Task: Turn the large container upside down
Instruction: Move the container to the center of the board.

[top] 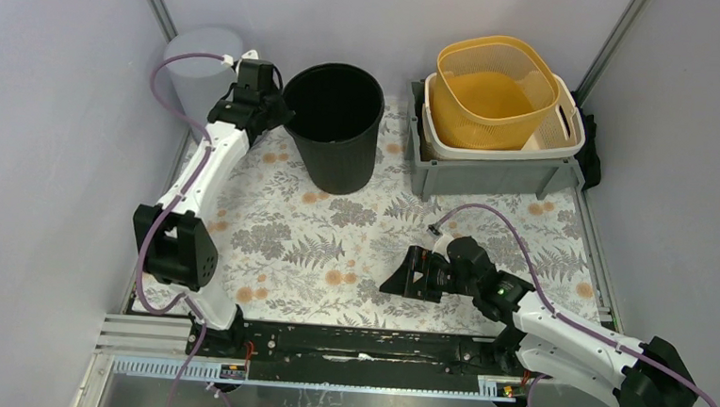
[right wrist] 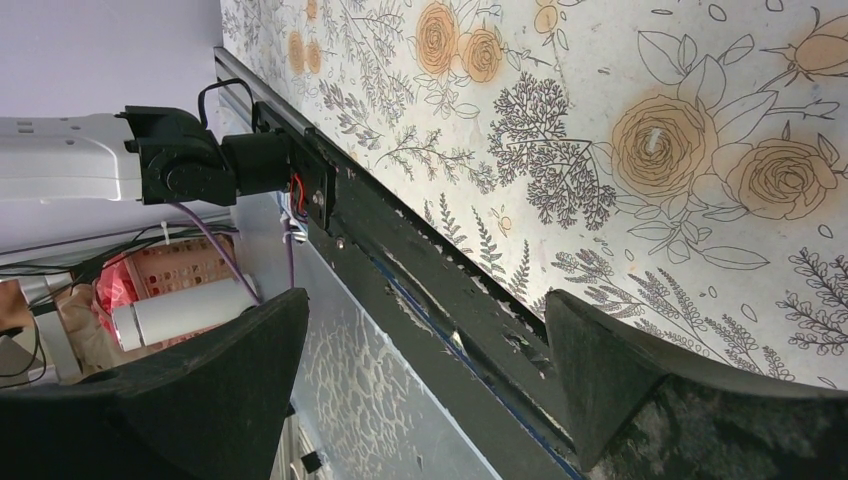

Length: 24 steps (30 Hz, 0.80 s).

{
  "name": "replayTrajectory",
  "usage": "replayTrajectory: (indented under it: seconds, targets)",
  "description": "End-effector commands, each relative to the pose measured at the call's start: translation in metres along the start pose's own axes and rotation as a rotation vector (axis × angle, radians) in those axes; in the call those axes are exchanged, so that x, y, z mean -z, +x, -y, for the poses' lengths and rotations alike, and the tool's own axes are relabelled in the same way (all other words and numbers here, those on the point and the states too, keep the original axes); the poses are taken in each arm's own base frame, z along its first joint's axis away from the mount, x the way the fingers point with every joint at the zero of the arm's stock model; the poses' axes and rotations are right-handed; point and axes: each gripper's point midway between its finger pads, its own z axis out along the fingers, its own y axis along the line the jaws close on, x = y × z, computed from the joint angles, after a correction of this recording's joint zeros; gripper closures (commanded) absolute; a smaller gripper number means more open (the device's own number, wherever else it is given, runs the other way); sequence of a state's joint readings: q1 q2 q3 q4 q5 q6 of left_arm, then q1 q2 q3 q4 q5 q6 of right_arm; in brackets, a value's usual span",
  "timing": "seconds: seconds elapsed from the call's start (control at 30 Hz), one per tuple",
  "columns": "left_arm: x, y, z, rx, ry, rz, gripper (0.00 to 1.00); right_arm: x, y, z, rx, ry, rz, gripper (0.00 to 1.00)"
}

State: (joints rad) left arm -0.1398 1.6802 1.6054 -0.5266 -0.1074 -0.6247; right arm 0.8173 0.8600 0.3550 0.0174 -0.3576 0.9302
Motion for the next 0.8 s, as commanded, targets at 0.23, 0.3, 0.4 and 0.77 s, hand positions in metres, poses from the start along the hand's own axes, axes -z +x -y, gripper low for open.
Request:
replayTrajectory:
  seconds: [0.23,0.3,0.4,0.77]
  targets:
    - [0.087,0.015,0.01,-0.04,0.157,-0.037,0.84,0.007,-0.03,-0.037,0.158,-0.012,0.044,0.04]
    - [0.097,0.024,0.009,-0.042,0.172,-0.054,0.84,0.009,-0.033,-0.045,0.177,-0.023,0.044,0.04]
    - [0.109,0.034,0.003,-0.063,0.163,-0.069,0.84,0.013,-0.038,-0.056,0.209,-0.032,0.043,0.04]
    - [0.139,0.08,0.004,-0.149,0.184,-0.135,0.82,0.043,-0.053,-0.091,0.311,-0.035,0.062,0.04]
